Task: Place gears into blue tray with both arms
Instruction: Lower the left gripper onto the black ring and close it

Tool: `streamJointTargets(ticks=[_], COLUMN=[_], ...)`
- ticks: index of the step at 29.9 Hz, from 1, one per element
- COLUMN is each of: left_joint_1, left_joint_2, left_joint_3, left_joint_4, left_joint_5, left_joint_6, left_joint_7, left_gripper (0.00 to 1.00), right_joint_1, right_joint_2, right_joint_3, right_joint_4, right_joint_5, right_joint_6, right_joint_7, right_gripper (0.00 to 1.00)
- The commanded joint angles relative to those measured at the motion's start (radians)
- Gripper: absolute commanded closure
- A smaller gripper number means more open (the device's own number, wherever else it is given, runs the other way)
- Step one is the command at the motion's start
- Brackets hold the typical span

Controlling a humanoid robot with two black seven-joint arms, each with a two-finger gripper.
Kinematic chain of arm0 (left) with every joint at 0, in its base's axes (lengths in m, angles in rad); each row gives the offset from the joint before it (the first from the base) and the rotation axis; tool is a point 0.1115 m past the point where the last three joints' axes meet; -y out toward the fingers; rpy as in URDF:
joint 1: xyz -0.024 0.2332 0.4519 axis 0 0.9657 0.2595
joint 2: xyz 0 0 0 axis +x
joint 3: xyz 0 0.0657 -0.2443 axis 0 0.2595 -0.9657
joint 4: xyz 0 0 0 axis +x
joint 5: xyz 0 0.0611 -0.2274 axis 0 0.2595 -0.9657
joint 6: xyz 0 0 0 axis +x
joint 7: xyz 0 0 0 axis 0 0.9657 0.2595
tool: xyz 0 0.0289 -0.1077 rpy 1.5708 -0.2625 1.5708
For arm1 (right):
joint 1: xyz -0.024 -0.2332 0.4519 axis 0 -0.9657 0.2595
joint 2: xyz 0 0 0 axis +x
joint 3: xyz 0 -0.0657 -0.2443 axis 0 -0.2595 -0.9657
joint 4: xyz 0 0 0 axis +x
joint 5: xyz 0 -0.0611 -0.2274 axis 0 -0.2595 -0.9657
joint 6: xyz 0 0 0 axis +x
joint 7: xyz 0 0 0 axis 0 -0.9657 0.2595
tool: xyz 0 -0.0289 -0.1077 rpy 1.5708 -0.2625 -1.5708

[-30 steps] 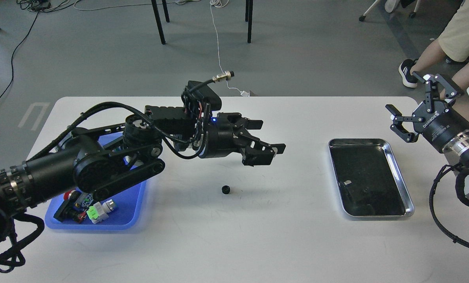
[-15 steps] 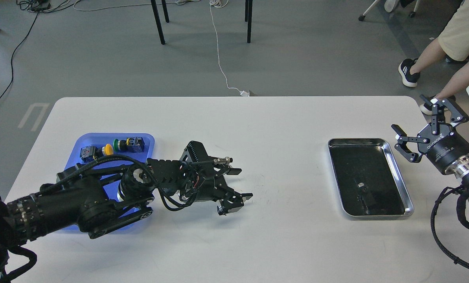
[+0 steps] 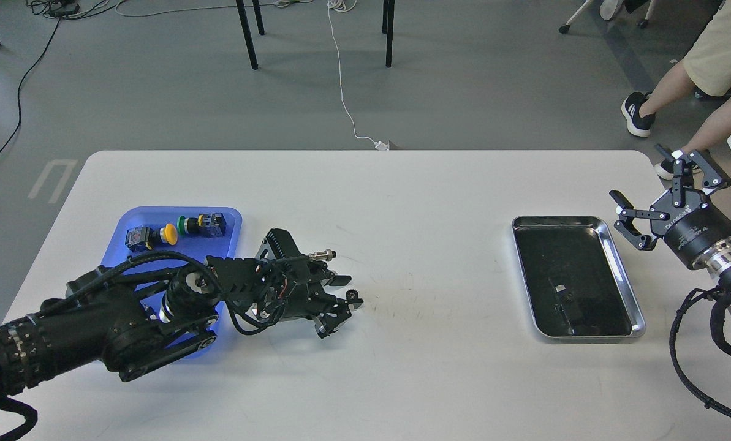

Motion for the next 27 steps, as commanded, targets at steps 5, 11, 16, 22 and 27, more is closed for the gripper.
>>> streamJointTargets(ticks=[5, 11, 16, 22, 27], left_joint_1=[0.006, 0.006, 0.005, 0.005, 0.005], left_joint_2=[0.004, -0.001, -0.008, -0.011, -0.019], left_joint_3=[-0.009, -0.013, -0.013, -0.015, -0.016], left_joint_4=[0.0, 0.0, 0.0, 0.0, 0.002], left_joint_5=[0.0, 0.0, 0.0, 0.0, 0.0], left_joint_6=[0.0, 0.004, 0.004, 0.004, 0.004], left_joint_7=[0.0, 0.002, 0.003, 0.009, 0.008], left_gripper=[0.66, 0.69, 0.68, 0.67, 0.69], right_joint_1=[0.001, 0.001, 0.001, 0.001, 0.006], right_joint_2=[-0.001, -0.001, -0.001, -0.001, 0.001], right_joint_3=[0.005, 0.013, 0.013, 0.014, 0.014], right_joint_4=[0.003, 0.001, 0.001, 0.0, 0.0], right_joint_5=[0.0, 0.0, 0.0, -0.002, -0.002], right_joint_6=[0.0, 0.0, 0.0, 0.0, 0.0], right_joint_7=[0.0, 0.0, 0.0, 0.0, 0.0], right_gripper=[0.01, 0.01, 0.01, 0.01, 0.01])
